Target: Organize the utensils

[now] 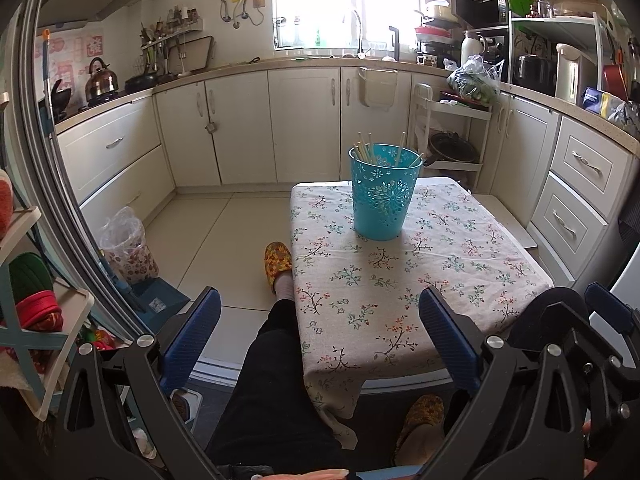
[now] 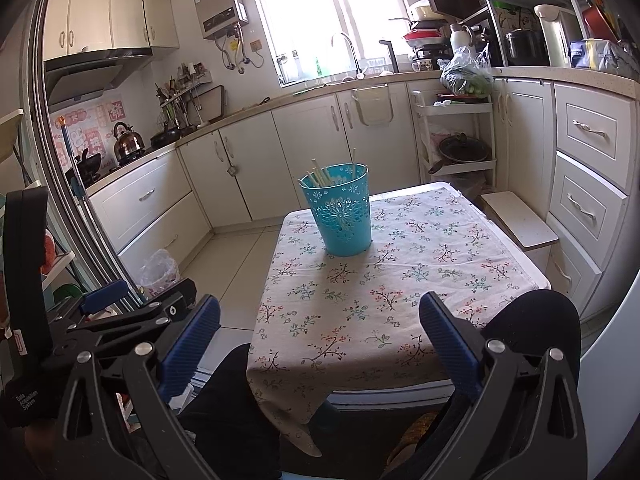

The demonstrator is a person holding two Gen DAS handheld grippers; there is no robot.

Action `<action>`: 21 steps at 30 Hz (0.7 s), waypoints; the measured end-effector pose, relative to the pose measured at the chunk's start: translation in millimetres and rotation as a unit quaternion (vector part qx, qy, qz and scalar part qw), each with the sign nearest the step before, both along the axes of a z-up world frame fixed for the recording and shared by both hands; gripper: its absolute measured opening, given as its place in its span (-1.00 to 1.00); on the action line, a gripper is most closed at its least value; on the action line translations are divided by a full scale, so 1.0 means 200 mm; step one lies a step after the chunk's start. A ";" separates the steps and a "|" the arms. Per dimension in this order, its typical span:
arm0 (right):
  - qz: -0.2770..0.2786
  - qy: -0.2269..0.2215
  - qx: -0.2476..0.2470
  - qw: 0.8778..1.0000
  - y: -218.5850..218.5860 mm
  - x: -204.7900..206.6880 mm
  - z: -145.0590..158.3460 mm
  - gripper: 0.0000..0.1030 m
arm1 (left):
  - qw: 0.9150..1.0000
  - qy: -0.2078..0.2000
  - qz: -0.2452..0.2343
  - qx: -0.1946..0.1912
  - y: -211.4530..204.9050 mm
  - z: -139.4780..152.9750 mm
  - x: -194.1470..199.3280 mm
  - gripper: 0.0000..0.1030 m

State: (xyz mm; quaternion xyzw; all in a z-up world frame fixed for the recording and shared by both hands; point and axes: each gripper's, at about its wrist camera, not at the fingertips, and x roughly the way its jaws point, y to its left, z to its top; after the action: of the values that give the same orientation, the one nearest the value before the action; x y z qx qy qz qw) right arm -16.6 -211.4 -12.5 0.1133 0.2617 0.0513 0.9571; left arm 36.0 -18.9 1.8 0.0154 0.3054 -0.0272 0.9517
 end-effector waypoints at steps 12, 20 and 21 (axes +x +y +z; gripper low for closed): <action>0.000 0.000 0.000 1.000 0.01 0.00 0.00 0.85 | 1.000 -0.001 0.002 0.001 0.00 0.01 0.00 0.85; -0.001 0.000 0.001 1.000 0.00 0.00 -0.01 0.85 | 1.000 -0.002 0.002 0.001 0.00 0.01 -0.01 0.85; -0.001 0.000 0.001 1.000 0.00 0.00 -0.01 0.85 | 1.000 -0.002 0.003 0.001 0.00 0.01 -0.01 0.85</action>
State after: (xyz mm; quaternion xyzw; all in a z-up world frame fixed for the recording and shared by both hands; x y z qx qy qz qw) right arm -17.0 -211.0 -13.7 0.1142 0.2613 0.0508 0.9571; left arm 34.4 -18.8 4.4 0.0157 0.3039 -0.0243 0.9523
